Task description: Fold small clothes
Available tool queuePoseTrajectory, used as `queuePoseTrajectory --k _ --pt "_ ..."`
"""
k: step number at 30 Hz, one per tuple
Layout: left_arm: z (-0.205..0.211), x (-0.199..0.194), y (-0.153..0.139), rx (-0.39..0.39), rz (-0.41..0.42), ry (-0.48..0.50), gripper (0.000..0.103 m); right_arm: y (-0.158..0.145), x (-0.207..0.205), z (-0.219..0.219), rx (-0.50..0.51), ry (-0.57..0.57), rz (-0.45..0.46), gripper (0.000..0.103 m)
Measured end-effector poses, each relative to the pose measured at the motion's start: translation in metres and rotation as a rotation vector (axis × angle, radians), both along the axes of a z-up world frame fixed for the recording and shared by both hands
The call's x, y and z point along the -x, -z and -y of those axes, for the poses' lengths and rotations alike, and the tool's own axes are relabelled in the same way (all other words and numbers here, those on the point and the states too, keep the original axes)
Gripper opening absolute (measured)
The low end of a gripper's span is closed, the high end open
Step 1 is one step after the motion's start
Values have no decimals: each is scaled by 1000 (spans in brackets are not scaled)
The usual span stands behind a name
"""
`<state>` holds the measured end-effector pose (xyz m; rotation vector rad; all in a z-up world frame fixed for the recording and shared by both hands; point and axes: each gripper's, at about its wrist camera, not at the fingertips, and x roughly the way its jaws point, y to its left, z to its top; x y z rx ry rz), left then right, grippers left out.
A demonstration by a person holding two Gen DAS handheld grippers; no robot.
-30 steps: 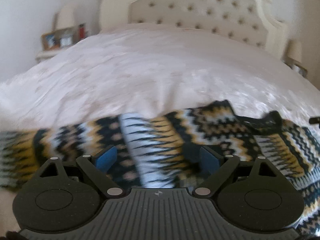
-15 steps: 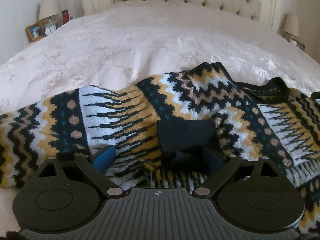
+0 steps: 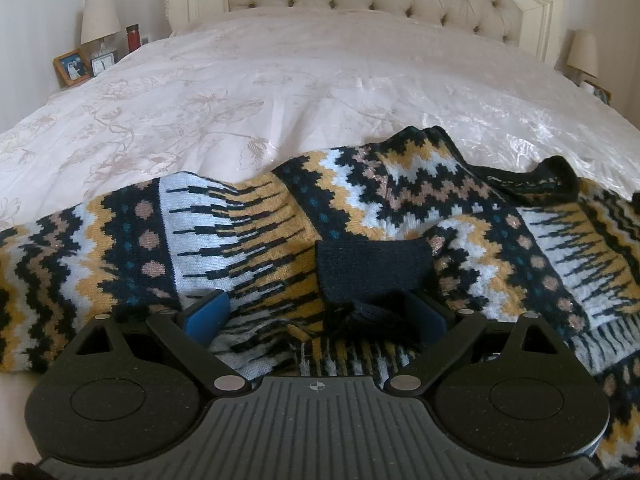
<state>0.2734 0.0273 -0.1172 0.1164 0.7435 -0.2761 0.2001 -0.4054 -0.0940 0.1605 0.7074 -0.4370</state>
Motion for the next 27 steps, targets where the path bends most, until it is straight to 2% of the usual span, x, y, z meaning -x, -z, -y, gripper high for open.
queuePoseTrajectory --k 3,5,6,8,9,11,14,17,19,22,27 --pt "0 0 0 3 0 1 96 17 -11 6 -11 21 -88 14" --pt "-1 0 0 10 0 1 96 21 -10 8 -33 39 -74 26" --pt "-2 0 0 14 0 1 96 19 -7 8 -37 58 -54 36" --pt "-3 0 0 20 2 1 96 11 2 11 -40 108 6 94" --pt "-4 0 -1 26 2 3 96 7 7 11 -36 115 47 100" --pt "-6 1 -3 38 0 7 96 -6 17 6 -20 105 95 99" --pt "-13 5 -8 62 -1 23 96 -21 29 -6 -31 58 125 102" --pt "-28 13 -17 108 -1 15 96 -31 41 -25 -73 -17 118 102" --pt "-41 22 -25 127 23 -19 96 -32 47 -40 -91 -60 102 102" --pt "-64 32 -39 115 51 -71 97 -33 58 -66 -121 -126 92 102" --pt "-109 37 -54 130 51 -196 102 -27 69 -112 -149 -199 95 102"
